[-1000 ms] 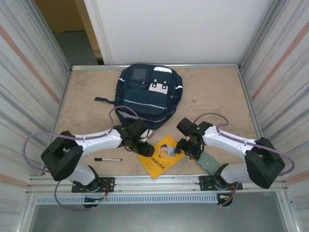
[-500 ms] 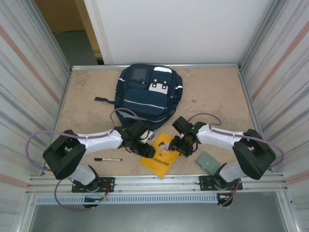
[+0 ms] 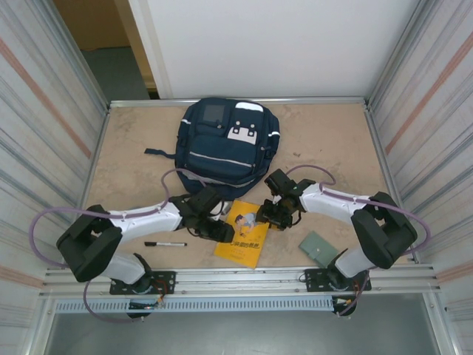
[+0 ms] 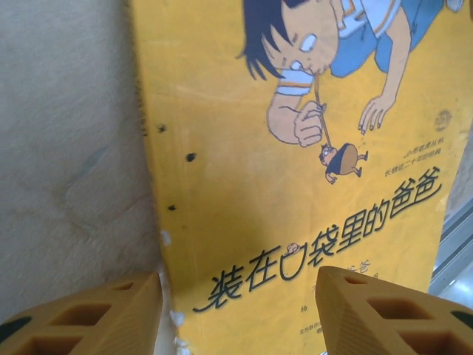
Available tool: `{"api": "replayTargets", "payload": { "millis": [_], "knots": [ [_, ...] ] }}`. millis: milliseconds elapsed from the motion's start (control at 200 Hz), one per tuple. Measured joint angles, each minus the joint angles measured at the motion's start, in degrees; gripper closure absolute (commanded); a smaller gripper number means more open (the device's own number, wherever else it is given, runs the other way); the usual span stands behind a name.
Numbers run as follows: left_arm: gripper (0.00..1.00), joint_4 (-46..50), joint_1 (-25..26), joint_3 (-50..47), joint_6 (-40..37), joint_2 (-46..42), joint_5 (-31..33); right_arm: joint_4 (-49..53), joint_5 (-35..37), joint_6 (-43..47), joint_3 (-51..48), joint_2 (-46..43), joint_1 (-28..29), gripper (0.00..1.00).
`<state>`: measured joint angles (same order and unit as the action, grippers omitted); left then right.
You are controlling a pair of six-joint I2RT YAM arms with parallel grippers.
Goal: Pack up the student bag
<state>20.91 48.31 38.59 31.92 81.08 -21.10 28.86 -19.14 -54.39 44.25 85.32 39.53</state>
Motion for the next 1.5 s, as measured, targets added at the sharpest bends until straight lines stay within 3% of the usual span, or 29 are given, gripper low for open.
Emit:
{"api": "replayTargets", "payload": {
  "millis": [296,651,962,1042,1178,1328,1498],
  "knots": [
    [0.43,-0.2,-1.7,-1.6,2.8,-0.1,-0.2,0.9,2.8,2.1,-2.5,-2.6,1.4,0.63],
    [0.44,-5.9,-1.0,-1.7,7.2,2.4,-5.0,-1.8,2.6,3.7,-2.5,-0.2,2.7,0.79],
    [0.49,-8.6,1.5,-1.7,12.9,3.8,-7.9,-4.2,1.6,3.4,-4.0,-1.0,2.7,0.79],
    [0.55,-8.7,1.6,-1.8,14.6,3.7,-7.8,-5.2,1.5,3.0,-4.9,-2.0,2.7,0.79],
    [0.85,-9.0,1.6,-2.4,17.0,2.6,-7.7,-5.6,1.5,2.5,-6.6,-3.9,2.4,0.77],
    [0.98,-10.6,1.8,-2.9,18.3,-1.1,-8.0,-9.0,1.0,2.6,-10.8,-8.7,2.2,0.75],
    [1.00,-11.0,2.2,-3.4,18.9,-8.0,-7.3,-10.3,0.9,3.1,-11.9,-16.5,1.6,0.63]
  ]
}}
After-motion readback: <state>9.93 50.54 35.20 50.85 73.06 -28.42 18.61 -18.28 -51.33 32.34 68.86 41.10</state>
